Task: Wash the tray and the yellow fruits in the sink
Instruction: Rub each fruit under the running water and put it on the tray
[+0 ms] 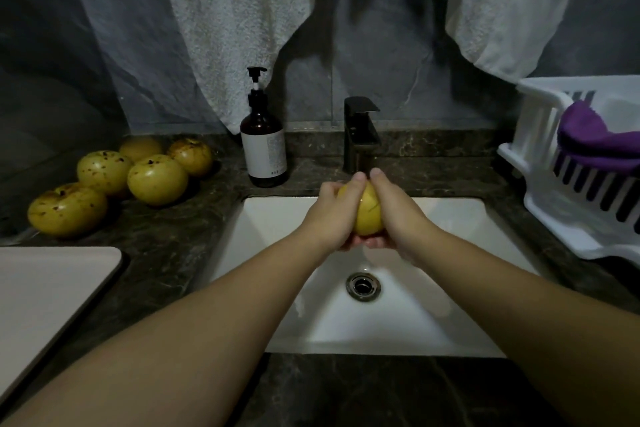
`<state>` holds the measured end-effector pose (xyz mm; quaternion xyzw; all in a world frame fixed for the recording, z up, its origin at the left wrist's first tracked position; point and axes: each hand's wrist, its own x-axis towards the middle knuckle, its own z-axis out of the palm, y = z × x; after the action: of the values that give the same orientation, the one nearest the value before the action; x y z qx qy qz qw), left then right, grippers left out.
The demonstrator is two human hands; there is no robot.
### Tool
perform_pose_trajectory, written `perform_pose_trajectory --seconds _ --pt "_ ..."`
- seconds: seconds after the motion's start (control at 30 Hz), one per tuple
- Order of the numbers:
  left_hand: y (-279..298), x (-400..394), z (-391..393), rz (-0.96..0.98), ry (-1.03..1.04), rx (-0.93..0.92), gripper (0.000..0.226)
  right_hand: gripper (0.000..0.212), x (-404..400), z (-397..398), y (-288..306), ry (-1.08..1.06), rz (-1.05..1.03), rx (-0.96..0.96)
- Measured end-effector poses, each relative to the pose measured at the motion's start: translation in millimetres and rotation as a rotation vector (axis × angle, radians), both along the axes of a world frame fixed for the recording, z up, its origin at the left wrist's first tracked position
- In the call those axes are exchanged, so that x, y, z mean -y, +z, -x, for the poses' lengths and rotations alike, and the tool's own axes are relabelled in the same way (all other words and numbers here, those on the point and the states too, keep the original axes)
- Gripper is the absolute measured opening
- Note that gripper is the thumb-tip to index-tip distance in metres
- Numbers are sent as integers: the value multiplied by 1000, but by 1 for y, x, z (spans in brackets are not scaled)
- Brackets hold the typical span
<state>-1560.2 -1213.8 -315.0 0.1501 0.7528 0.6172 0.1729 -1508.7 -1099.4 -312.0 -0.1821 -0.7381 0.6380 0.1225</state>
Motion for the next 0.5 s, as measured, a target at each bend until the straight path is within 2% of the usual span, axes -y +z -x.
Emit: perform_pose_trajectory --seconds 0.07,0.13,0.23,0.27,0.37,0.4,0.43,0.5 --pt "4 2 2 6 8 100 62 55 -1 -2 -3 0 -295 -76" --pt "6 4 2 -16 13 125 63 57 -1 -2 -2 17 -389 -111" --pt "0 2 -2 -29 11 30 53 54 1 -1 0 22 -24 60" --pt "1 2 -3 -23 6 35 53 55 -1 -1 -1 3 30 74" --pt "6 0 -1 -7 5 84 61 55 -1 -2 -2 -19 -250 -43" --pt "6 0 0 -5 13 64 62 56 -1 -2 -1 -17 -265 -61" --pt "4 0 1 1 21 14 62 56 -2 -1 0 -4 -210 -38" --pt "-1 -1 1 32 20 -107 59 59 -3 0 3 15 29 87"
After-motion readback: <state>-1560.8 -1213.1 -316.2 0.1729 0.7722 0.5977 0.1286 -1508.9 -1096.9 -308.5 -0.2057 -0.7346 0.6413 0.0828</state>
